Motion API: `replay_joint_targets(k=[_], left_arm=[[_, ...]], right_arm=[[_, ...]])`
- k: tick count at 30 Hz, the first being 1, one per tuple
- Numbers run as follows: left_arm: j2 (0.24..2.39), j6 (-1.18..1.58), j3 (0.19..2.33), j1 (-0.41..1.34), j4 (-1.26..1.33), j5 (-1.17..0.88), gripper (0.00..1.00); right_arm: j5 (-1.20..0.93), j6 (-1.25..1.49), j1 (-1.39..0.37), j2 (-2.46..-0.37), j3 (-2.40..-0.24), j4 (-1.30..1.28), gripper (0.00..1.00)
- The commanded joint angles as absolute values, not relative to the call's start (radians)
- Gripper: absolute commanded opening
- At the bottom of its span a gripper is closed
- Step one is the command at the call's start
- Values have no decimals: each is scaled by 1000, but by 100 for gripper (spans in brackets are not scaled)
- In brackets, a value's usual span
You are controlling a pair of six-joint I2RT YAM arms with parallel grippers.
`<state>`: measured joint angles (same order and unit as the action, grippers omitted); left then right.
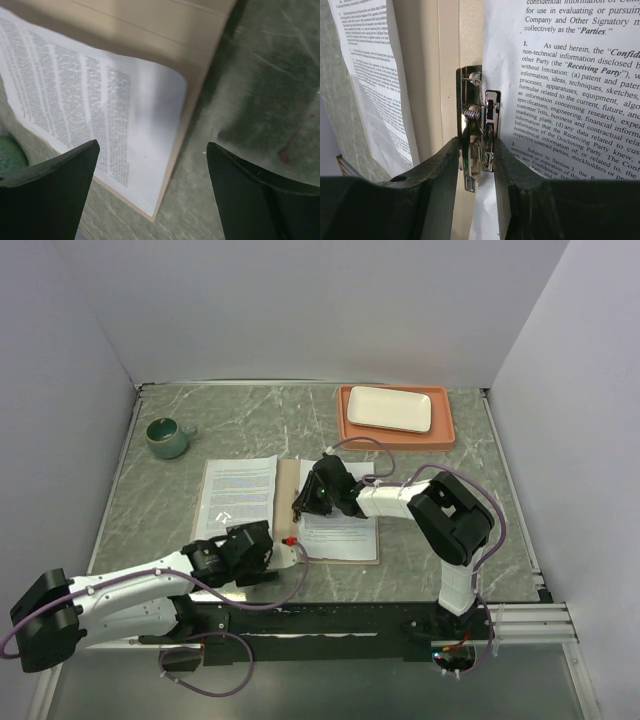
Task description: Put the files into the folder
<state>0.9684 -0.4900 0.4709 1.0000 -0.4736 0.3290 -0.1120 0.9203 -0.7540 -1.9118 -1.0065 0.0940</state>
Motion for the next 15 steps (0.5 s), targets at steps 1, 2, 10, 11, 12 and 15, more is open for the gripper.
replay_joint_targets(k=[1, 2, 10, 11, 12, 15], left_arm=[[996, -421, 446, 1074, -422, 391, 96], [999, -413, 445, 1089, -408, 397, 96], [1028, -408, 393, 1155, -290, 497, 96], [1031, -414, 384, 1161, -275, 521, 96], [1038, -417, 365, 1167, -247, 529, 96], [1049, -436, 325, 1195, -212, 554, 96]], right_arm=[[-75, 911, -755, -2033, -894, -215, 0], [-74, 913, -753, -2031, -894, -215, 0], [-81, 917, -753, -2029, -885, -203, 0], [-81, 919, -752, -2029, -884, -202, 0], [-83, 919, -752, -2029, -881, -199, 0], [-84, 920, -750, -2031, -877, -198, 0]])
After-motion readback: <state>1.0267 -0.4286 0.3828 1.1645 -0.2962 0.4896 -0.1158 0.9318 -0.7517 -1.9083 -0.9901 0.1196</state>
